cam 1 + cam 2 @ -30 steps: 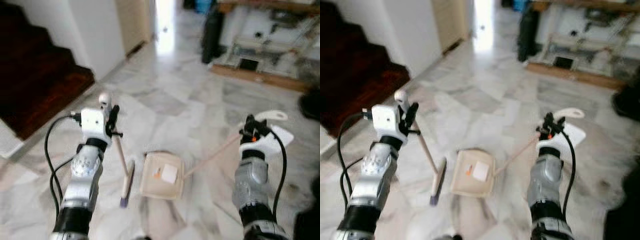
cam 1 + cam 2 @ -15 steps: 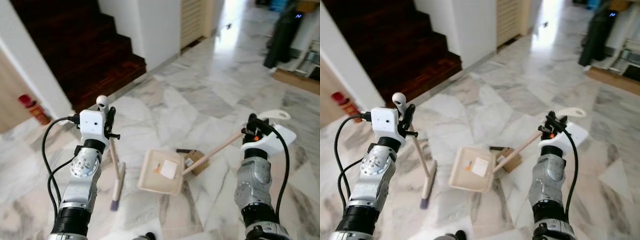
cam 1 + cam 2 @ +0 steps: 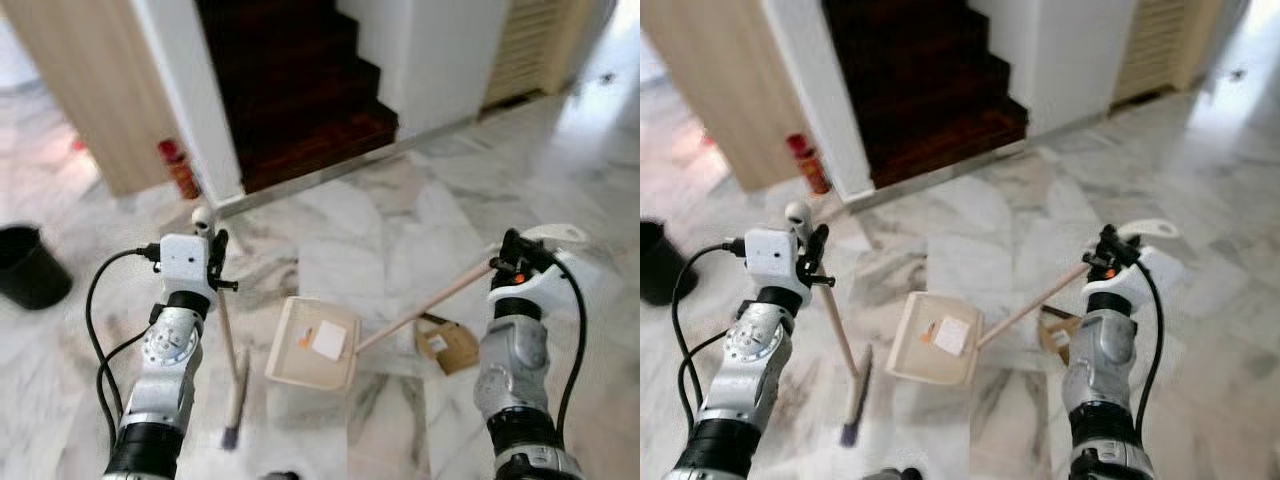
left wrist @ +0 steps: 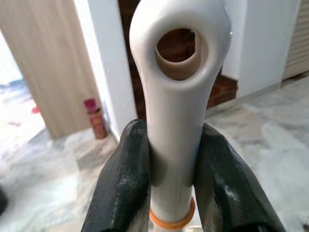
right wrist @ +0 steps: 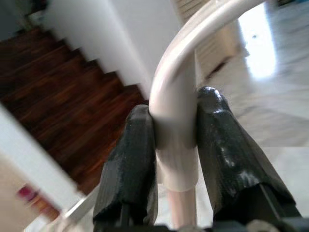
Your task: Sweep floor
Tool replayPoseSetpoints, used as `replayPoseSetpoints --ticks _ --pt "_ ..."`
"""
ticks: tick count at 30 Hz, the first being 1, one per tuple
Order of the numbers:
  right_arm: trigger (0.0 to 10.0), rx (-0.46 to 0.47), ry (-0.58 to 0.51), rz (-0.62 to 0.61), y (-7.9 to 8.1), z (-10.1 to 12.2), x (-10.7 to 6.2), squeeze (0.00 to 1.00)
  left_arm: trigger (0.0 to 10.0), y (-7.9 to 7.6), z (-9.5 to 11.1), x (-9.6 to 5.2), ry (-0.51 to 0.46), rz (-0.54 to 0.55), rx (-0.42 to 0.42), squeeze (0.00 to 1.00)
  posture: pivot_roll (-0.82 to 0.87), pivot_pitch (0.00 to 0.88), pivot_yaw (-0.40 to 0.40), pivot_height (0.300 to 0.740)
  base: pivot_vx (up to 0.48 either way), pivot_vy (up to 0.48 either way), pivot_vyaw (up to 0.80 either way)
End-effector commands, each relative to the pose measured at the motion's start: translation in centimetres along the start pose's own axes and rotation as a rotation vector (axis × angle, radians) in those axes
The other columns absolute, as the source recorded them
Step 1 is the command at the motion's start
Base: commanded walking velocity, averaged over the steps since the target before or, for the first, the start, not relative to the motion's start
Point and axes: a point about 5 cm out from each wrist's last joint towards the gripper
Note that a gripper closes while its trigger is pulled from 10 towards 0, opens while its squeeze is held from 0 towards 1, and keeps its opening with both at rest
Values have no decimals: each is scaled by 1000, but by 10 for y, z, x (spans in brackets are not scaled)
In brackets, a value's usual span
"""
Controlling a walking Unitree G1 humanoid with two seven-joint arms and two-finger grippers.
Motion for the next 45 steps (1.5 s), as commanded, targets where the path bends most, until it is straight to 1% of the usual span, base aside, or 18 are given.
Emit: replayPoseSetpoints --ticks 1,6,10,23,32,34,39,45 --pt "10000 14 -40 -15 -5 10 3 0 10000 -1 15 5 -71 -1 20 0 42 45 46 740 0 0 0" --pt "10000 19 -35 -12 -4 9 3 0 10000 0 15 6 -72 2 14 0 42 45 45 740 0 0 0" --pt "10000 30 -17 23 0 7 3 0 10000 -2 13 5 -67 -5 7 0 42 55 44 740 0 0 0" --pt "10000 48 31 16 -2 1 2 0 10000 0 13 6 -63 -2 13 0 46 61 49 740 0 256 0" --pt "10000 70 47 30 -1 -2 1 0 10000 1 14 6 -68 0 15 0 57 39 46 740 0 249 0" --pt "10000 105 66 25 1 -5 1 0 10000 2 14 6 -66 3 20 0 58 35 46 740 0 251 0" --pt "10000 100 67 43 5 -5 2 0 10000 3 14 6 -70 6 21 0 63 21 46 740 0 247 0" --pt "10000 102 66 47 4 -5 2 0 10000 2 15 7 -73 0 20 0 59 2 51 740 0 250 0"
Point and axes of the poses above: a point about 5 cm out from each wrist's last joint towards the gripper, its own x axis pointing out of the wrist towards the gripper, its own z axis along the axis of the wrist's last joint, y = z × x, and after that the axes turned 1 degree about x, right-handed
